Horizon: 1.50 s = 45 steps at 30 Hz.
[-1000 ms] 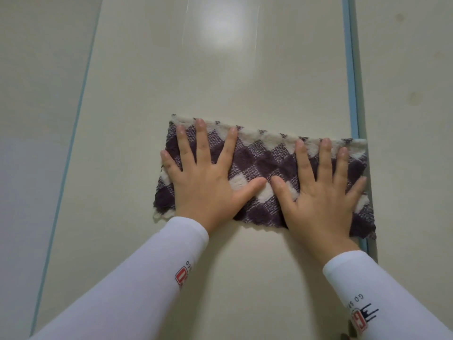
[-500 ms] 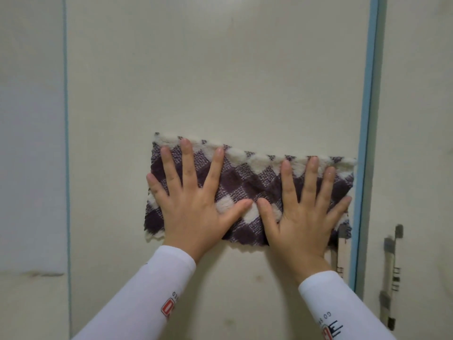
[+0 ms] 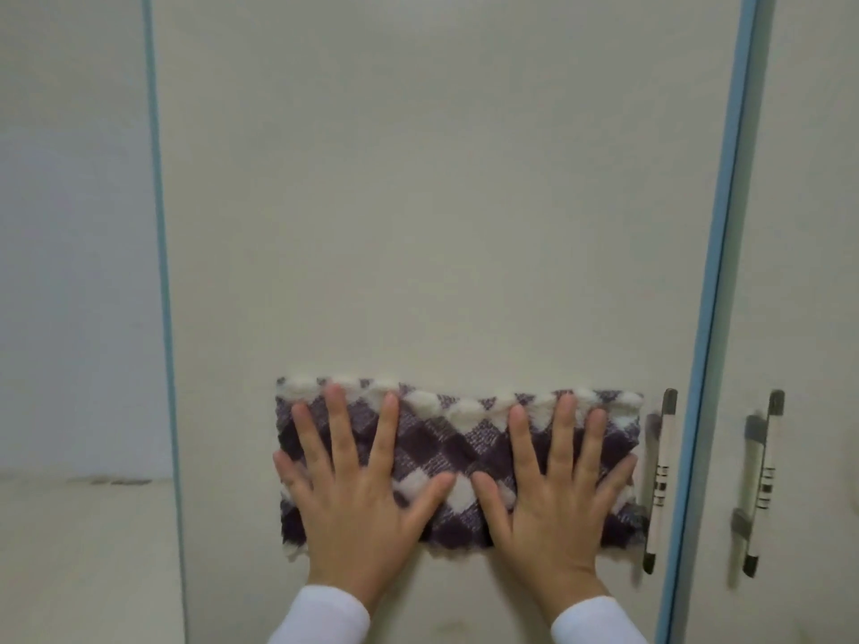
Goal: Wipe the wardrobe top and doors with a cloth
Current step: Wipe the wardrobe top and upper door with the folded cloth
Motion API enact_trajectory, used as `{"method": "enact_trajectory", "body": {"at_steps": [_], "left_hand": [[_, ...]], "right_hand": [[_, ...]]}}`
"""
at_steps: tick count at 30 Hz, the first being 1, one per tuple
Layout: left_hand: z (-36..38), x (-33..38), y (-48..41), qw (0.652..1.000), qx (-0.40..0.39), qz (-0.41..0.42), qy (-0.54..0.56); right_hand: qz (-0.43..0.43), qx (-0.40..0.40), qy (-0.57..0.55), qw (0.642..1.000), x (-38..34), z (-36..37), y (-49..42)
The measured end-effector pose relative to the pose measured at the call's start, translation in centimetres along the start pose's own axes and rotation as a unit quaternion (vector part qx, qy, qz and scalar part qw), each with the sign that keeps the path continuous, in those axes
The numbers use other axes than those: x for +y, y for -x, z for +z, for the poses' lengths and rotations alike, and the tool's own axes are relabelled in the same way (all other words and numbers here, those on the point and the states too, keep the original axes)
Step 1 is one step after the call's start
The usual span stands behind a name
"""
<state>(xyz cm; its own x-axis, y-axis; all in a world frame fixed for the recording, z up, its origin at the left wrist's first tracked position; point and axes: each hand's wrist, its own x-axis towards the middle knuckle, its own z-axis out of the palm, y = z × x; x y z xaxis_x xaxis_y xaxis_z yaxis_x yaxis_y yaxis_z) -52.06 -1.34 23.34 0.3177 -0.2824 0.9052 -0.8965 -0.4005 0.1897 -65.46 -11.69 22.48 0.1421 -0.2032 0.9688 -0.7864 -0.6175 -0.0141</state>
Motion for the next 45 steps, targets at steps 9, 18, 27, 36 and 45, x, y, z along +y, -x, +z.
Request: {"method": "enact_trajectory", "body": {"at_steps": [9,18,27,36,45], "left_hand": [[-2.0,-0.4,-2.8,0.995,-0.005,-0.083,0.046],[-3.0,-6.7,-7.0,0.995,0.081,-0.006,-0.05],[0.4,-9.1,3.8,0.999,0.025,-0.009,-0.02],[3.2,-10.6,11.8,0.999,-0.033,0.027,-0.029],[2.9,-8.6,13.4,0.996,-0.07,-0.049,-0.004]], "right_hand": [[-0.013,0.009,-0.002,1.0,-4.1,-0.3,-2.2],[-0.005,0.011,-0.012,1.0,-8.4,-0.7,-6.5],[-0.065,-0.03,-0.015,0.997,-8.5,1.6,4.8],[-0.06,-0.098,-0.027,0.993,-7.7,3.1,14.1],[-0.091,-0.083,-0.023,0.992,-6.7,2.4,14.1]]}}
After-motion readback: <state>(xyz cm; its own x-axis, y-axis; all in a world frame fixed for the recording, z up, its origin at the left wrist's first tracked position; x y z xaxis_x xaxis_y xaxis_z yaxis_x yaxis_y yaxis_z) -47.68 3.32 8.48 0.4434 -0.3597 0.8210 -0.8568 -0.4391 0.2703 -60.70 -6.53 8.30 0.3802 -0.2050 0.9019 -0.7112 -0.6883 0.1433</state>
